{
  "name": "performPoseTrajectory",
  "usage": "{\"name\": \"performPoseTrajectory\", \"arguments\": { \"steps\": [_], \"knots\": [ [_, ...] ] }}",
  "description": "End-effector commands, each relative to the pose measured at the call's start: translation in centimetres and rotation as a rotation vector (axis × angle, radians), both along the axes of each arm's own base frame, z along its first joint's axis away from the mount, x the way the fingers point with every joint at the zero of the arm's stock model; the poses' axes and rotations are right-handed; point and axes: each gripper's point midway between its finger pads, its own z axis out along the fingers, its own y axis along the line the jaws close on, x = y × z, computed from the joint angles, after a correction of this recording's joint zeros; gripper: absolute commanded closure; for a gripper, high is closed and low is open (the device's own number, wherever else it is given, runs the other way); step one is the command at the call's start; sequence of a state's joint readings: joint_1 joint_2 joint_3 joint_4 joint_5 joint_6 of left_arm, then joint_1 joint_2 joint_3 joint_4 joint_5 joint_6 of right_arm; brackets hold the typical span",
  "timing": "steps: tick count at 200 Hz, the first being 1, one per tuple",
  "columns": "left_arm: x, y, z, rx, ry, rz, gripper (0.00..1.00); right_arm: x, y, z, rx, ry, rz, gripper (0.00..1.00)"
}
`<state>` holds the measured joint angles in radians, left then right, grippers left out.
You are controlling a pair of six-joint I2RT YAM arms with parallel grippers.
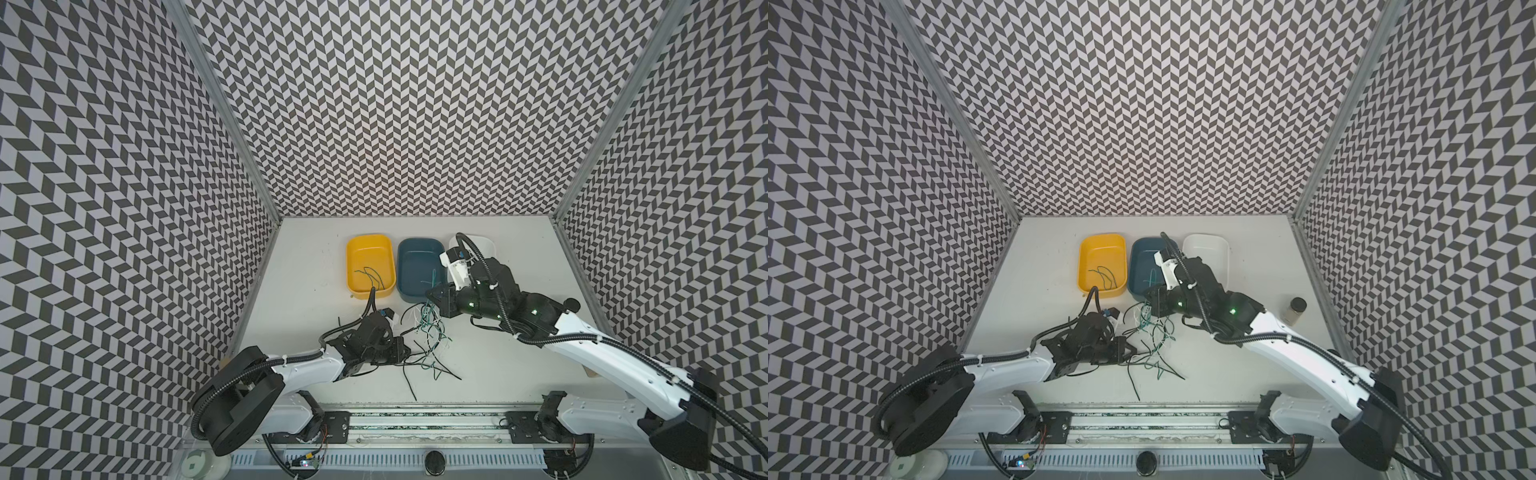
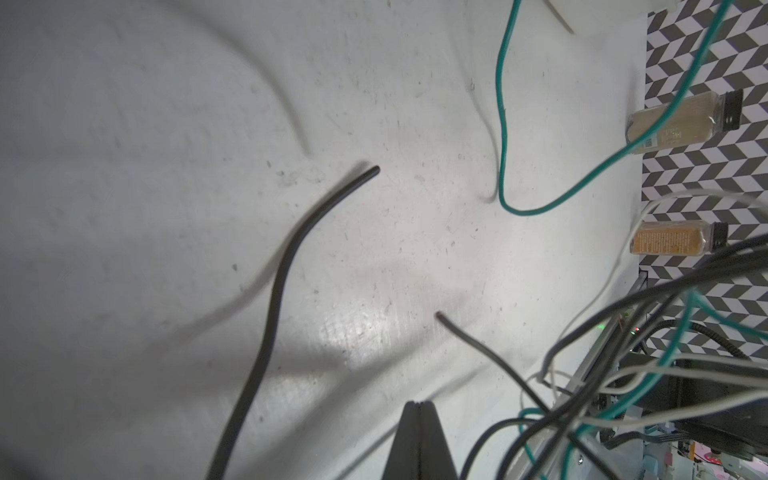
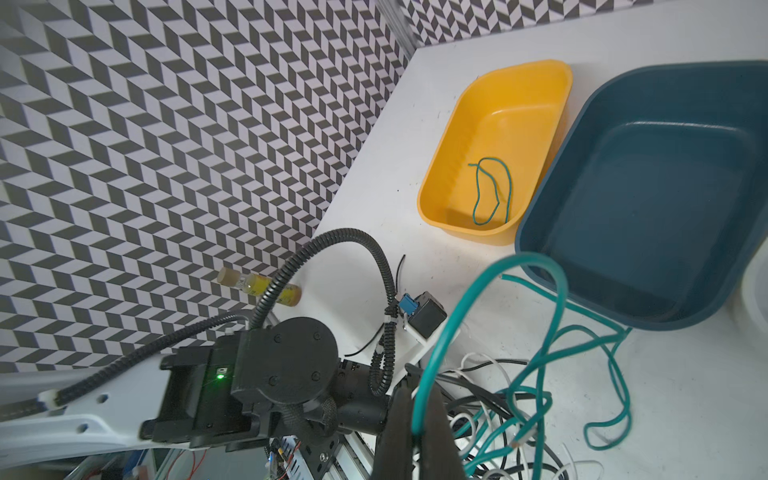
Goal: Untangle the cables
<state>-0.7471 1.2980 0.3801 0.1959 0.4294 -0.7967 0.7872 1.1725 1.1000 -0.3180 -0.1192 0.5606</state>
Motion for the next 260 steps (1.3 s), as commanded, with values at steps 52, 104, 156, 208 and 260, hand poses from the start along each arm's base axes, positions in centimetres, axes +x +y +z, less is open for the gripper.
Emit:
{"name": "performPoseTrajectory", "arguments": {
  "steps": [52,104,156,208,260],
  "knots": [
    [0.4,0.8,0.1,-0.003,-0.008,0.007,1.0,-1.4,-5.4,7.0,0.022,-0.2,-0.126,1.0],
    [1.5,1.4,6.2,-0.082,-0.124,0.026,0.81,-2.8,-3.7,4.9,0.039,-0.186,0.006,1.0],
    [1.0,2.4,12.2,-0.168,-0.233,0.052,0.56,-4.4,-2.7,3.5,0.037,-0.191,0.115,1.0],
    [0.0,0.0,17.3,-0.341,-0.318,-0.095,0.45,-5.8,-1.3,2.3,0.063,-0.189,0.239,1.0],
    [-4.2,-2.1,17.6,-0.427,-0.316,-0.279,0.44,-5.3,-1.7,2.0,0.053,-0.192,0.199,1.0]
  ]
}}
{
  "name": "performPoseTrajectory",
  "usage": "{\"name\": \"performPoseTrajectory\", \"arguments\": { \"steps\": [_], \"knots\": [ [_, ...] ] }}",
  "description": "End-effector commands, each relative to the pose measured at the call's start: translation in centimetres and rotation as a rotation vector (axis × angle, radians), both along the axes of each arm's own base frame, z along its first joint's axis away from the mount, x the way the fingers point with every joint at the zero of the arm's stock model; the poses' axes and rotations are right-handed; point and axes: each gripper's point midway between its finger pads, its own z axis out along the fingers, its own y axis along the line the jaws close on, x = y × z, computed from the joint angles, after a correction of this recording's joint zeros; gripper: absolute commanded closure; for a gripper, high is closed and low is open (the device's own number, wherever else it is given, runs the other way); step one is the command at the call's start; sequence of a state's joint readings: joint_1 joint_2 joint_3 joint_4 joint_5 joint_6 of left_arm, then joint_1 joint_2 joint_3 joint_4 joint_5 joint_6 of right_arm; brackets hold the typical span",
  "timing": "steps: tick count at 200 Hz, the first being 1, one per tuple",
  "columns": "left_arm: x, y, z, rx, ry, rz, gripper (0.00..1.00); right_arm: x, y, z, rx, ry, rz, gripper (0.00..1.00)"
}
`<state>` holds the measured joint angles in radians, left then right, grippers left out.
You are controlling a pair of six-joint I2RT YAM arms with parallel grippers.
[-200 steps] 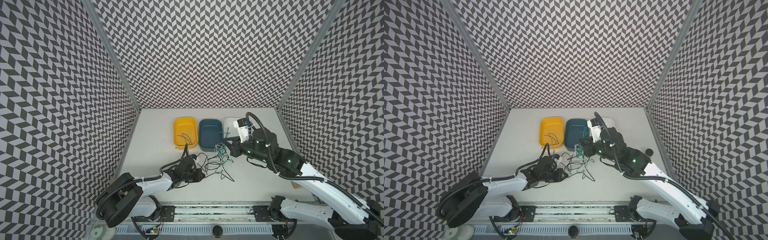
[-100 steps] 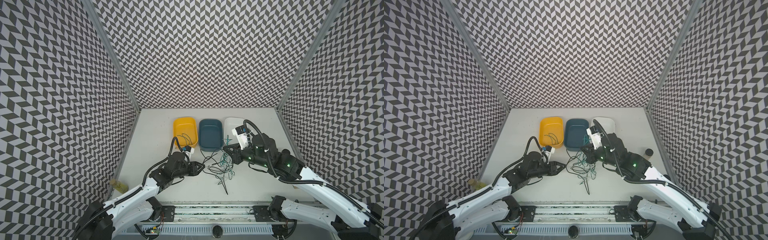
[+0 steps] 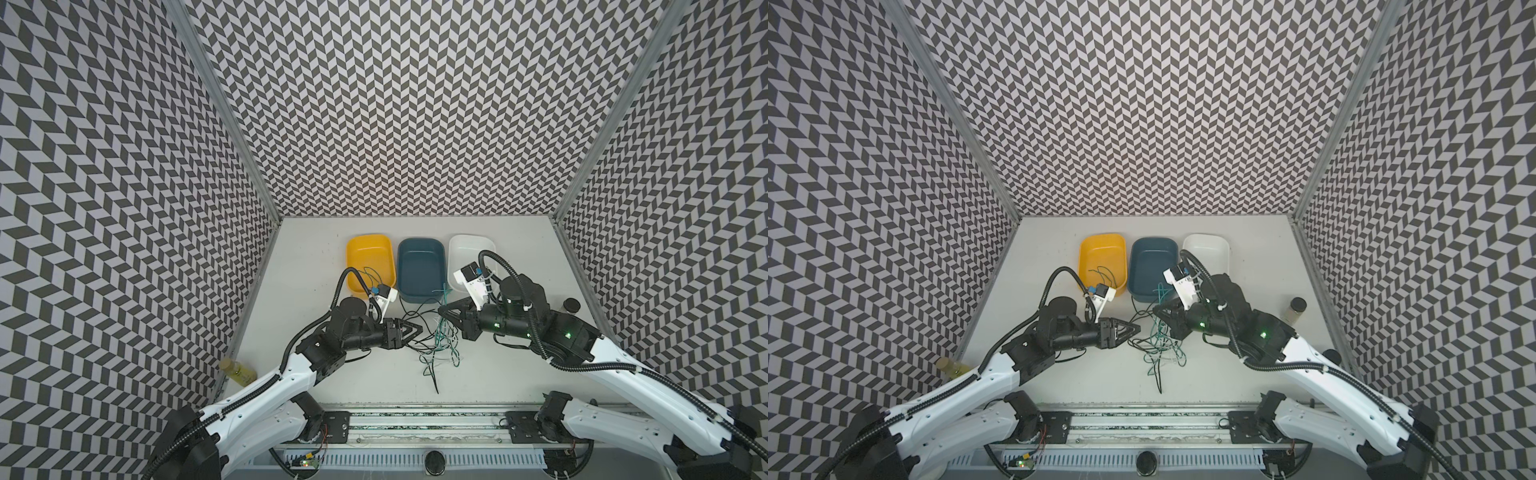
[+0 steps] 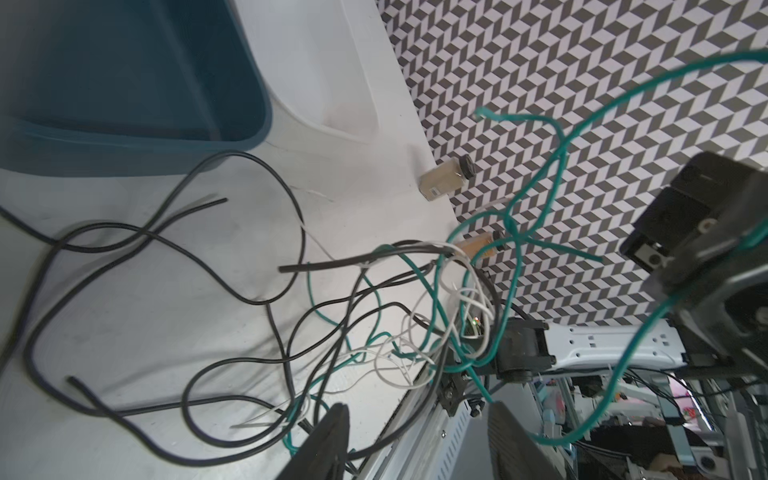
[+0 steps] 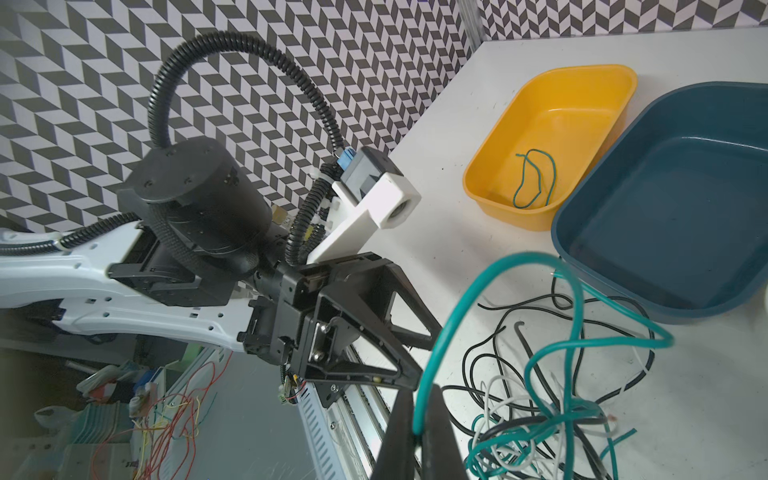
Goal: Untangle the cables
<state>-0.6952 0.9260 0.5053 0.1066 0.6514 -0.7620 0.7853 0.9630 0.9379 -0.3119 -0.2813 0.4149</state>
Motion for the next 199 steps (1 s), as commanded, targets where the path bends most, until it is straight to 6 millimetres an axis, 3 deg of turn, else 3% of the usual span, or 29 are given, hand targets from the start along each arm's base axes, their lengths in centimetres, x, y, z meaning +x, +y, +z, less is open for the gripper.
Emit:
{"name": "performPoseTrajectory", "arguments": {
  "steps": [1,31,54,90,156,199],
  "knots": [
    [-2.9,-1.1,1.8,-0.073,-0.071,-0.121,0.44,0.2,0.0,2.1,0.055,-0.073,0.002,1.0],
    [-4.6,-1.0,0.4,0.006,-0.148,-0.11,0.44,0.2,0.3,2.3,0.063,-0.066,0.011,1.0],
    [-3.1,0.3,-0.8,0.123,-0.18,-0.005,0.44,0.2,0.4,2.3,0.061,-0.067,0.017,1.0],
    [-0.5,3.0,-0.6,0.285,-0.25,0.169,0.43,-0.2,0.6,2.4,0.068,-0.06,0.046,1.0],
    [-2.5,0.3,-1.2,0.169,-0.244,0.01,0.44,-0.9,1.0,2.6,0.08,-0.052,0.087,1.0],
    [-3.3,-0.5,-1.8,0.166,-0.273,-0.036,0.44,-1.5,1.2,2.6,0.087,-0.041,0.123,1.0]
  ]
}}
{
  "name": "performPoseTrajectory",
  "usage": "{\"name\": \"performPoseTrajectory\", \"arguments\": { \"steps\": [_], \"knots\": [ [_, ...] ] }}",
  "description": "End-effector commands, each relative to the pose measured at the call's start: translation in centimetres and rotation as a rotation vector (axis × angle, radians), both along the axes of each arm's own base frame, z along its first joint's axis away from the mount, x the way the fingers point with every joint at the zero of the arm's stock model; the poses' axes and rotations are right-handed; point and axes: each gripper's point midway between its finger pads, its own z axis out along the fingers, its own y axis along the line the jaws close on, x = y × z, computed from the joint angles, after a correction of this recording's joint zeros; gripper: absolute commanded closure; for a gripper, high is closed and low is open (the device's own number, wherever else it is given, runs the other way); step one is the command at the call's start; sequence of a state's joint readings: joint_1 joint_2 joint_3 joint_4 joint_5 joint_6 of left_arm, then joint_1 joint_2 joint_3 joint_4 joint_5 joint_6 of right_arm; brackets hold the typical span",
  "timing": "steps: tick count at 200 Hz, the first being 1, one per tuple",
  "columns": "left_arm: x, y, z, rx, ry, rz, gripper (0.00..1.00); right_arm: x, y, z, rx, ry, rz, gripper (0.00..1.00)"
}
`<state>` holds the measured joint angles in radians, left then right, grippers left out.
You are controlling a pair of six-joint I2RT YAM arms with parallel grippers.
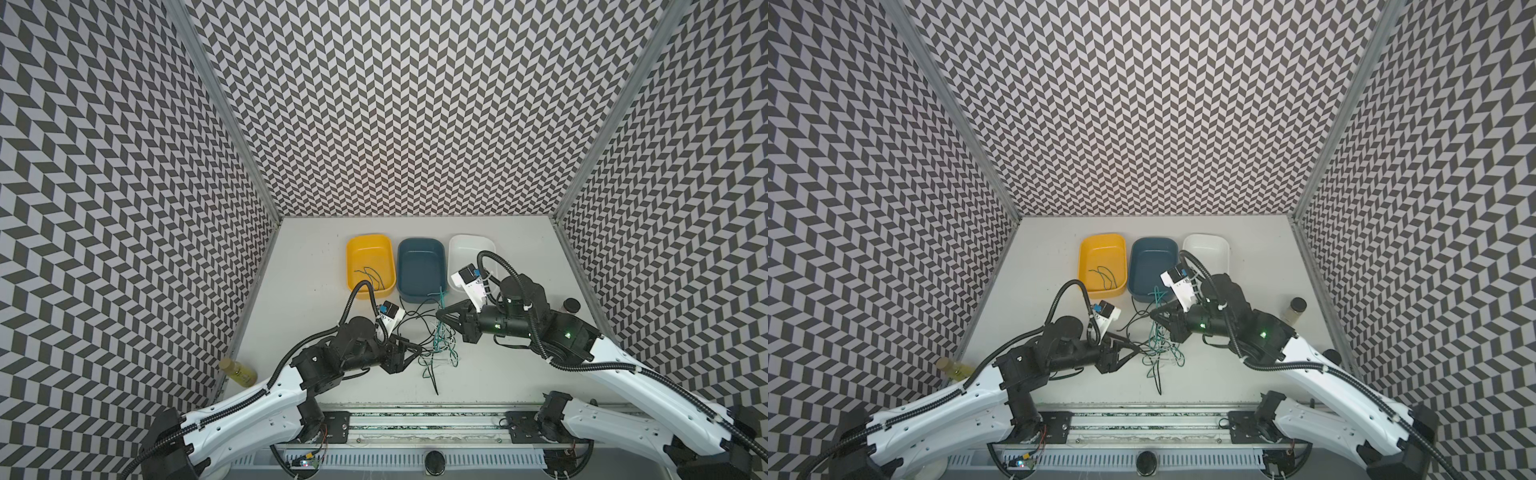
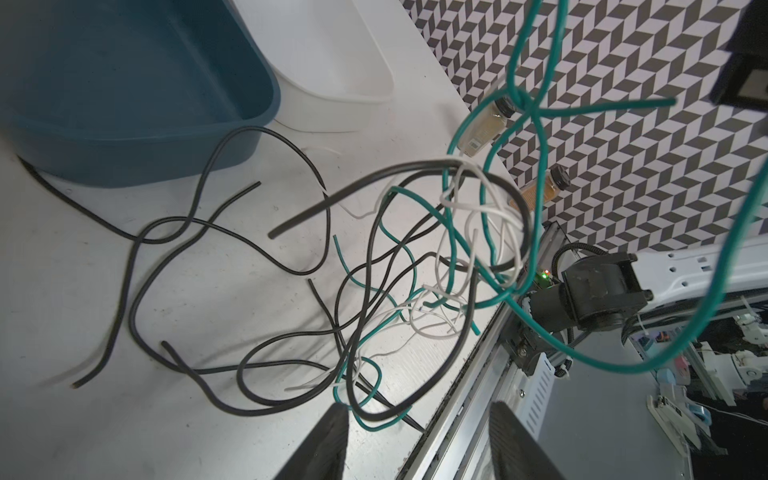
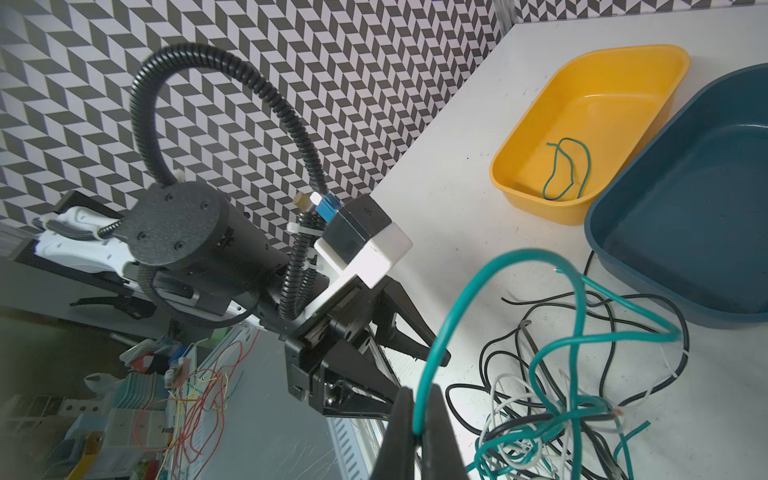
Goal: Untangle the cables
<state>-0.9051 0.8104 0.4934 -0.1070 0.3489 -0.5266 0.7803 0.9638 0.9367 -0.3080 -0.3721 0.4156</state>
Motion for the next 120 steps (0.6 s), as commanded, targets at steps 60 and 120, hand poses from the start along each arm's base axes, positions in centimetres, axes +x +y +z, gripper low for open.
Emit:
{"name": "performPoseTrajectory", "arguments": {
  "steps": [60,120],
  "knots": [
    [0.3,-1.3,-1.0,0.041,-0.028,-0.042,0.44,-1.2,1.2,2.3,0.077,-0.039,0.106,1.0],
    [0.2,-1.3,-0.8,0.05,-0.026,-0.044,0.76,-1.2,1.1,1.7,0.062,-0.034,0.104,1.0]
  ]
}}
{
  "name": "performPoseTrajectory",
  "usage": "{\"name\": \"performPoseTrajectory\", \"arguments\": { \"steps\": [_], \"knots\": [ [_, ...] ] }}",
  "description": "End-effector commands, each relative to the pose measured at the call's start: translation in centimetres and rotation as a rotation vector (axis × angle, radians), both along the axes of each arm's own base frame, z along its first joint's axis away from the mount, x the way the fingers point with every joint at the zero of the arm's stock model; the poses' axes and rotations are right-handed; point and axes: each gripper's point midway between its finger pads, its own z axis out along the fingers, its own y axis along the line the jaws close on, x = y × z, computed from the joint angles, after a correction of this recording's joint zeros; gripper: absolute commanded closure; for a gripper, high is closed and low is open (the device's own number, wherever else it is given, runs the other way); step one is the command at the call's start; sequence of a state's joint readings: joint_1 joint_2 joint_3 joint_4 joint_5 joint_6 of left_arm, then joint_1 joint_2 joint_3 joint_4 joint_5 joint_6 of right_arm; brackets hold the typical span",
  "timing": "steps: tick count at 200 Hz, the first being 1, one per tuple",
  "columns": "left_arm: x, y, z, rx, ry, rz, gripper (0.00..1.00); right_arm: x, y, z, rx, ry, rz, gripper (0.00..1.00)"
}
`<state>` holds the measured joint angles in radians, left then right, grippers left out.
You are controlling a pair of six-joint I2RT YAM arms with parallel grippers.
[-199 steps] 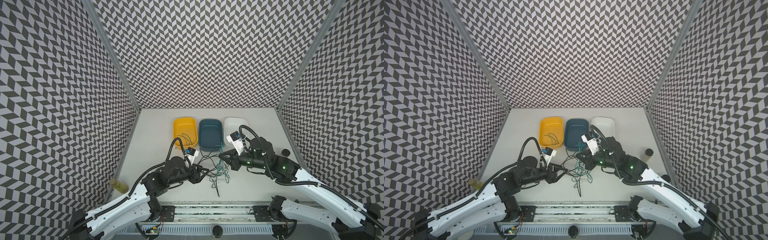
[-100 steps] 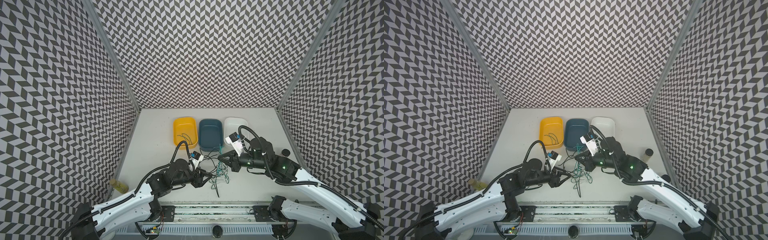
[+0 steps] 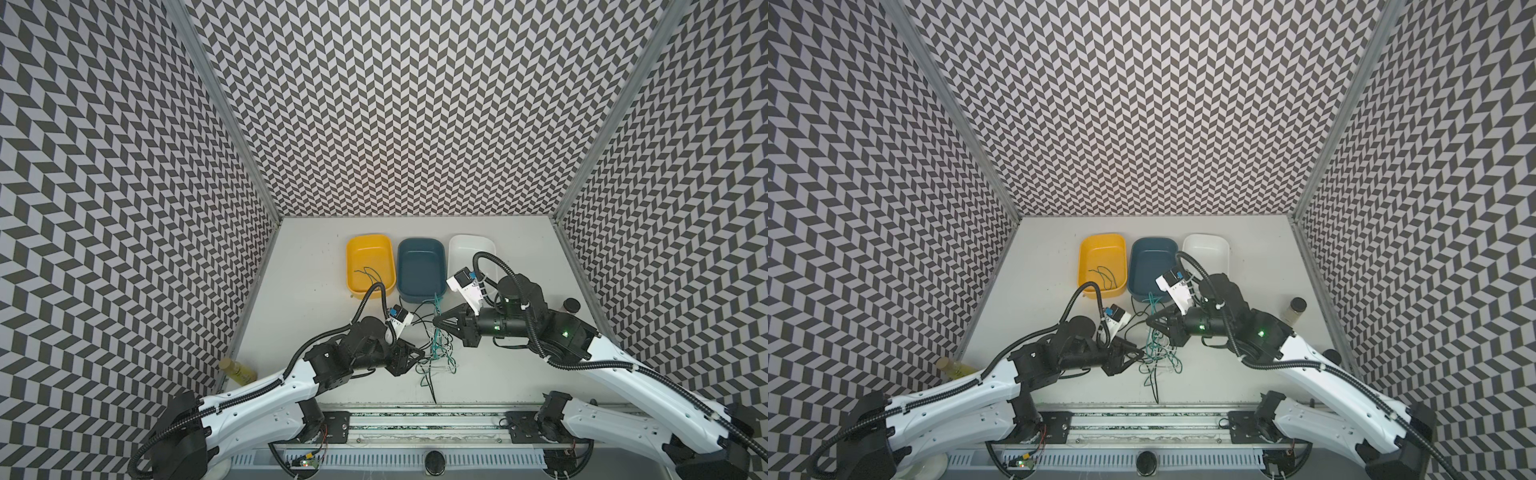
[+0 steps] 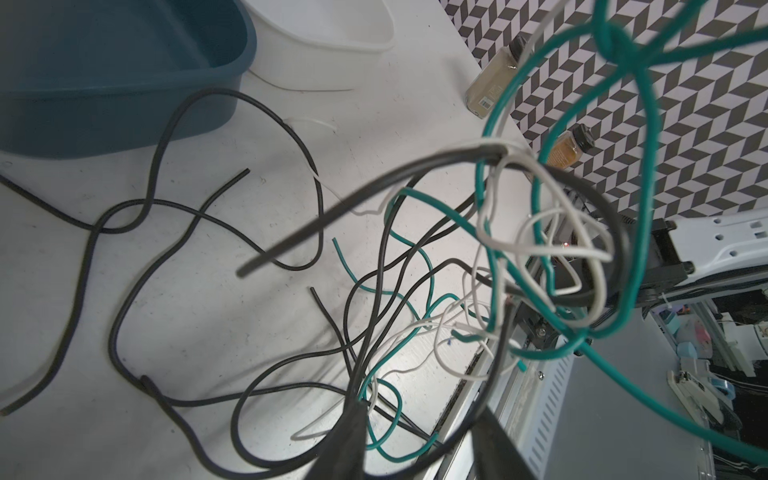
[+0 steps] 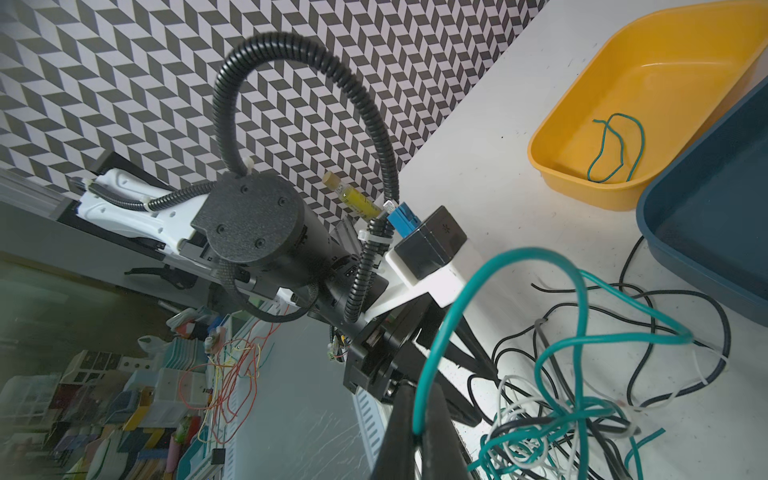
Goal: Untangle the cables
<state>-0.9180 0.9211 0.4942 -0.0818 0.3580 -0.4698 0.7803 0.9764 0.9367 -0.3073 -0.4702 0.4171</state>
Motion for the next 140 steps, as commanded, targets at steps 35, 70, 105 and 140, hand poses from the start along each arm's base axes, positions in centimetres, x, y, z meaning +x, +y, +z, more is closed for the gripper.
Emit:
{"name": "performPoseTrajectory", "arguments": {
  "steps": [35,70,105,140],
  "knots": [
    [-0.1,0.4,3.6,-0.058,-0.055,0.011,1.0,1.8,-1.1,1.0,0.008,-0.074,-0.113,1.0],
    [-0.6,2.1,5.7,-0.076,-0.074,0.053,1.0,4.4,-3.6,-0.4,-0.026,-0.046,-0.295,1.0],
    [-0.8,5.3,8.7,-0.056,-0.12,0.149,1.0,7.2,-7.1,-3.8,-0.03,0.075,-0.481,1.0],
    [-1.7,9.6,14.5,-0.095,-0.219,0.238,1.0,8.6,-9.3,-8.3,-0.036,0.22,-0.581,1.0]
  ]
}}
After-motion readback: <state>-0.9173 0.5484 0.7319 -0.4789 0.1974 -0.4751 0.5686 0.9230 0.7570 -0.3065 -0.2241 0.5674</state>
